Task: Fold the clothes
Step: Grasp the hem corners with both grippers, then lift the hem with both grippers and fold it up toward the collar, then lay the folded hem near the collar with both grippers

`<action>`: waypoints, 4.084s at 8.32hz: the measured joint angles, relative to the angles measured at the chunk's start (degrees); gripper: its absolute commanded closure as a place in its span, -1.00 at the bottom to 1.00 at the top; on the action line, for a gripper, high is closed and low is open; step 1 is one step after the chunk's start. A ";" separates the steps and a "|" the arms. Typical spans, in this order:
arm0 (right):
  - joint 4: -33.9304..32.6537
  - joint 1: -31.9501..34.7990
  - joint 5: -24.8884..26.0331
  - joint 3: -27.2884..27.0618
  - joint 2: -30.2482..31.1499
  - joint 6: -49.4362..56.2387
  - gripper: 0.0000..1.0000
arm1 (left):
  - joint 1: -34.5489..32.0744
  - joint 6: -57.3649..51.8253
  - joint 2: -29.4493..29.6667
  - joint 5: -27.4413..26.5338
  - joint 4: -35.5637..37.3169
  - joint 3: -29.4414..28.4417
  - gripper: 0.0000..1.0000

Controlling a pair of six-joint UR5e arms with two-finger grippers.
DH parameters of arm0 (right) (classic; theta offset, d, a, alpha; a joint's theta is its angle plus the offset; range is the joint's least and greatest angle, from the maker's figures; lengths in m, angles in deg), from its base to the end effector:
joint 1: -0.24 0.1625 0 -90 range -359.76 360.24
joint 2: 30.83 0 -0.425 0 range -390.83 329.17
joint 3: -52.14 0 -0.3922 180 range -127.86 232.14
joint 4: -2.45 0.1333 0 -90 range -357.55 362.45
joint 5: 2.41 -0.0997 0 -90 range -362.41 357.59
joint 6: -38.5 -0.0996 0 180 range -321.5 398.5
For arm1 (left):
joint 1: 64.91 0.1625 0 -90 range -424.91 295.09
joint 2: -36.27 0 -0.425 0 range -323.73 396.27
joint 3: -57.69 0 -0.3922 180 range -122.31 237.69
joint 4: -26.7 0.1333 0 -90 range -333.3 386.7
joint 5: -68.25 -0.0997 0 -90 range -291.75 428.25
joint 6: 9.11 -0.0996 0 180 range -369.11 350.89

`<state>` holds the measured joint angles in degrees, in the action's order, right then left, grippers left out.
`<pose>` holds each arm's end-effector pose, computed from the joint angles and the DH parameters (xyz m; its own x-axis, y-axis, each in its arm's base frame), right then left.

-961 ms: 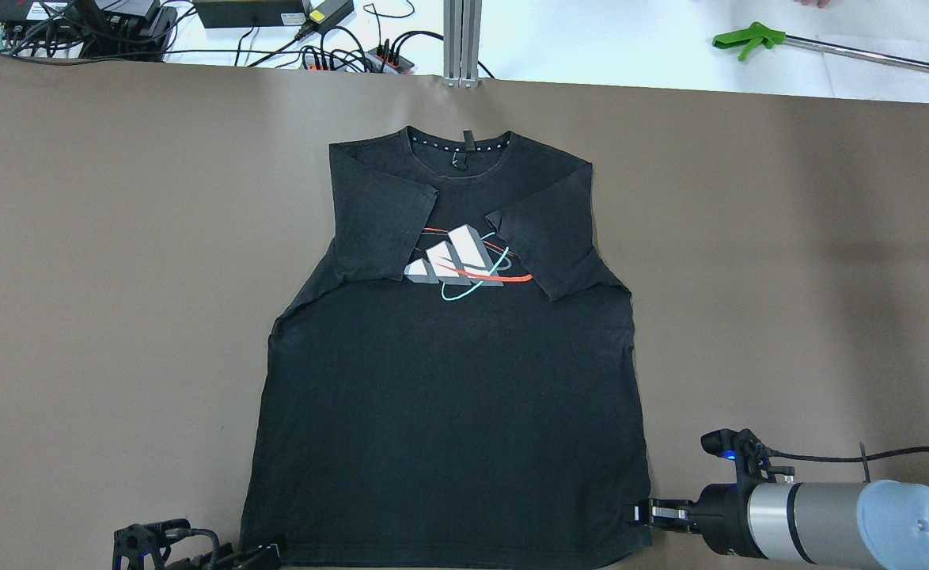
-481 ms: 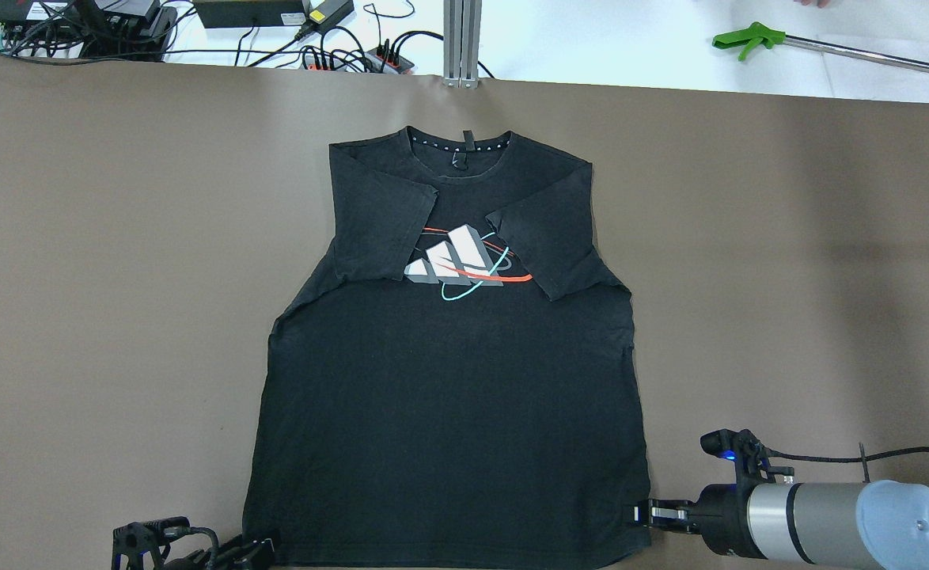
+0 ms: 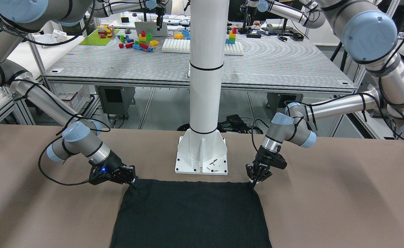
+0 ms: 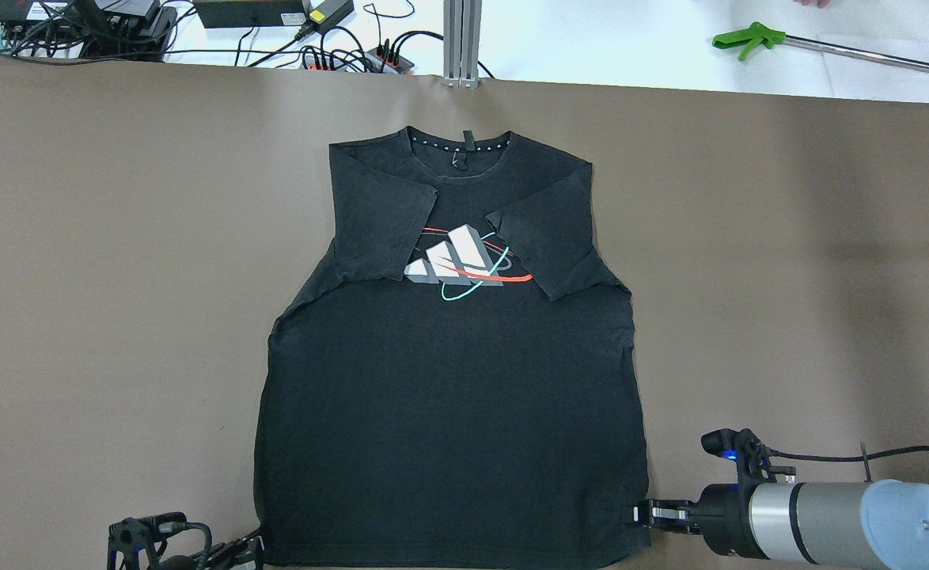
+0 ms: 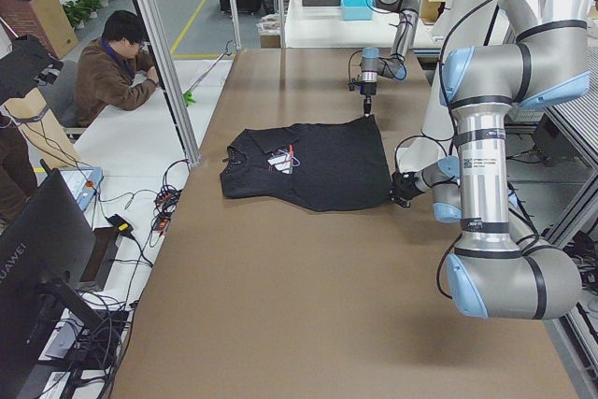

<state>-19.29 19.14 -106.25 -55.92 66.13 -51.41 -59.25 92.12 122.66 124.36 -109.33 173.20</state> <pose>-0.3873 -0.2483 0.4287 0.1748 0.0582 0.9829 -0.0918 0.9949 -0.0426 0.4676 -0.1434 0.3790 0.2825 -0.1345 -0.9498 0.4969 0.8675 0.0250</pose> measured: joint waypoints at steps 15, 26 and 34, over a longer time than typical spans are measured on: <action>31.08 7.21 -15.54 -1.46 11.39 -9.21 1.00 | 2.42 -9.93 -8.02 10.92 -26.59 11.73 1.00; 24.76 28.77 -16.41 17.02 -7.97 -1.22 1.00 | -31.28 -7.91 9.90 30.65 -17.94 -6.75 1.00; 16.45 33.83 -10.29 17.10 -13.38 -0.57 1.00 | -40.01 -7.78 14.91 34.33 -12.70 -10.90 1.00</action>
<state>-2.84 52.98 -116.53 -38.83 52.75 -51.98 -99.26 84.34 137.56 158.69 -122.03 162.30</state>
